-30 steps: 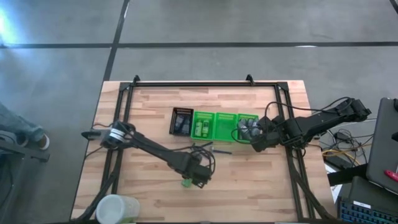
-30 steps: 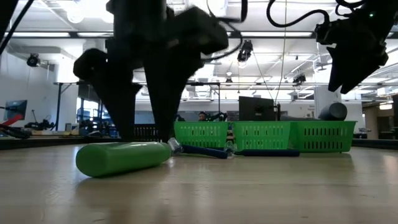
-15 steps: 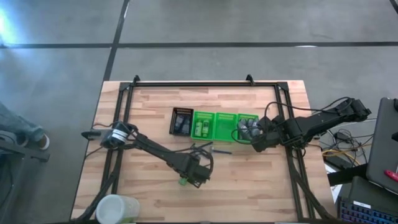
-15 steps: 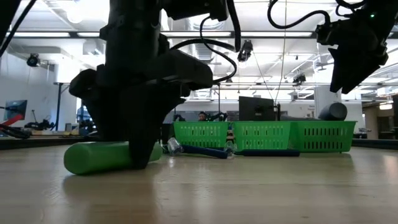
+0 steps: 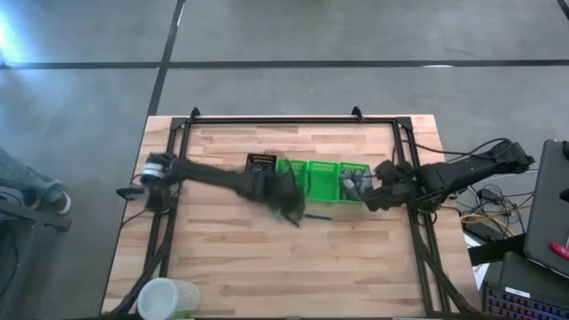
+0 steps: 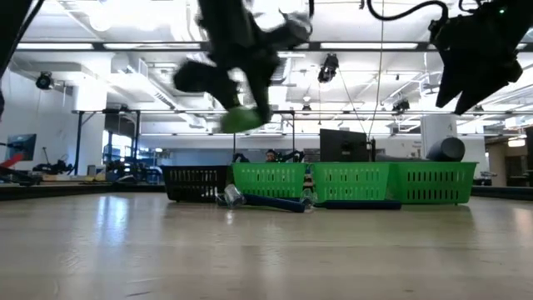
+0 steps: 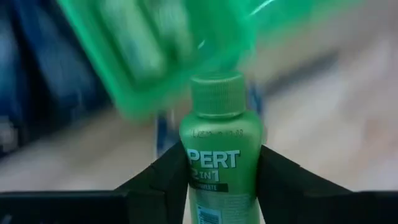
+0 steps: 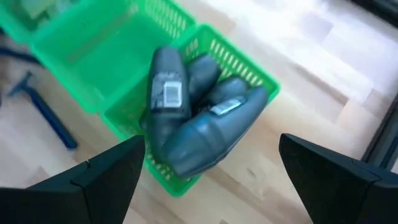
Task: Pick & Place Travel size toiletries
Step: Put the green shampoo into the left green basket, then put the blue razor into the middle green basket
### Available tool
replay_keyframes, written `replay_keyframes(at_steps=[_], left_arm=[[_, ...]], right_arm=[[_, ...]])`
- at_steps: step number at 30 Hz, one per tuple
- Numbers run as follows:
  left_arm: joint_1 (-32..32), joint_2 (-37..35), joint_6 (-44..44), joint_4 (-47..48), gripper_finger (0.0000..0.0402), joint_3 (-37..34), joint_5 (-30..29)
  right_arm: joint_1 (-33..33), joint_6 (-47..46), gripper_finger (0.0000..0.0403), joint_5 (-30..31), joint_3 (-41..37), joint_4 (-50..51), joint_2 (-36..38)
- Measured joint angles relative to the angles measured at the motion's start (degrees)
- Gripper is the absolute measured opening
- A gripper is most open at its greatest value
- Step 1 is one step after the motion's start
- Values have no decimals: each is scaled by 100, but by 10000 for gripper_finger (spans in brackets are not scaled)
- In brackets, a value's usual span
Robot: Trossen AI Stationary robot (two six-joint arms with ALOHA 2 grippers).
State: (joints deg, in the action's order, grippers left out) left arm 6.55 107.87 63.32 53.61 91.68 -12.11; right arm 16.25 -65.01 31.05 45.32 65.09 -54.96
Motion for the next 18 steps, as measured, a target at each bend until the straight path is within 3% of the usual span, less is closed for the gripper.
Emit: replay_keyframes(at_steps=[7, 18], left_arm=[[-1337, 42, -776, -1448, 158, -9, 110], [-1562, 49, -949, -1358, 239, -278, 376]], right_arm=[[-2, -380, 368, 212, 0, 228, 381], [-2, -683, 368, 495, 0, 211, 389]])
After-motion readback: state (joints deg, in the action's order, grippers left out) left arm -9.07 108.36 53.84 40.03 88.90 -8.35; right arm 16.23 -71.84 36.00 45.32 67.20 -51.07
